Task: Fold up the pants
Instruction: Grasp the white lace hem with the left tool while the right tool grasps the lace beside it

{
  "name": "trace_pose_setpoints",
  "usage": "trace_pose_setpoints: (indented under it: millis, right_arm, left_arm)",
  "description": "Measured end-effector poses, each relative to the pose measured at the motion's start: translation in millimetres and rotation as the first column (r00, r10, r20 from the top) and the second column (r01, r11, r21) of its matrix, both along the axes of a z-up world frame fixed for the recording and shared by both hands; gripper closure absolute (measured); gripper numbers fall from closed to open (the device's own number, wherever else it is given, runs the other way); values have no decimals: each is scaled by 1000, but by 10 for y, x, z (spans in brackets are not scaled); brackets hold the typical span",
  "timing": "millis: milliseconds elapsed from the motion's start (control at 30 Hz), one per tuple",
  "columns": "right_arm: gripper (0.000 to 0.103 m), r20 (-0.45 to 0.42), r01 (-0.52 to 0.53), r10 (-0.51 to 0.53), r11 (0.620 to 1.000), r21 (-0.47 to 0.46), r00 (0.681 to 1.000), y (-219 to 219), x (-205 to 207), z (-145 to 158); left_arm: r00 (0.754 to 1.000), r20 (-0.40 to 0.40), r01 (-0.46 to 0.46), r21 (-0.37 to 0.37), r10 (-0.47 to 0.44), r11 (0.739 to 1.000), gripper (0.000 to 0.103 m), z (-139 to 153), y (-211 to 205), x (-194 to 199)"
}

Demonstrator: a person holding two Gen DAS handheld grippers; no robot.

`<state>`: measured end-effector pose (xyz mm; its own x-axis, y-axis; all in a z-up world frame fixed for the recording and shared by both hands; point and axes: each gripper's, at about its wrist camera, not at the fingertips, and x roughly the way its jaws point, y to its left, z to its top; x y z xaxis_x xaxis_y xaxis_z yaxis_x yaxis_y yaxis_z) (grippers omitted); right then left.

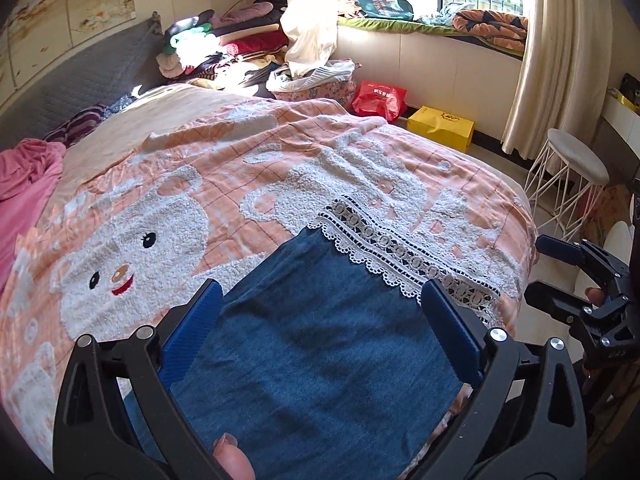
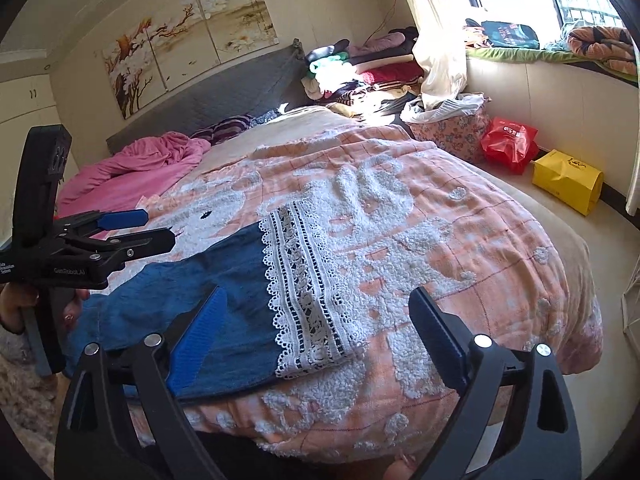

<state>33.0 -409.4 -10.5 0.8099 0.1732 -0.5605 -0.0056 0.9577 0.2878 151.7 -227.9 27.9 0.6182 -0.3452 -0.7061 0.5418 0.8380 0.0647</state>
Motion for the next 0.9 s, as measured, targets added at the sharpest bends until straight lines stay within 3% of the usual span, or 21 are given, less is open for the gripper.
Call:
trace_pose_setpoints:
  millis: [600,767,900]
  right_arm:
    - [9,-97,-21,21,1000,0,995,85,219,-277]
    - [9,-115,-32,33,999,4,993,130,283,-345]
    - [9,-139,-39,41,999,11,989,168,354,-412]
  left_arm:
    - [999,-33,24,83,-21,996,9,-295,-256,375]
    - [997,-66,38,85,-33,996,9,-372,-275,582]
    - [992,-124,41,34,-36,999,9,-432,-250,807]
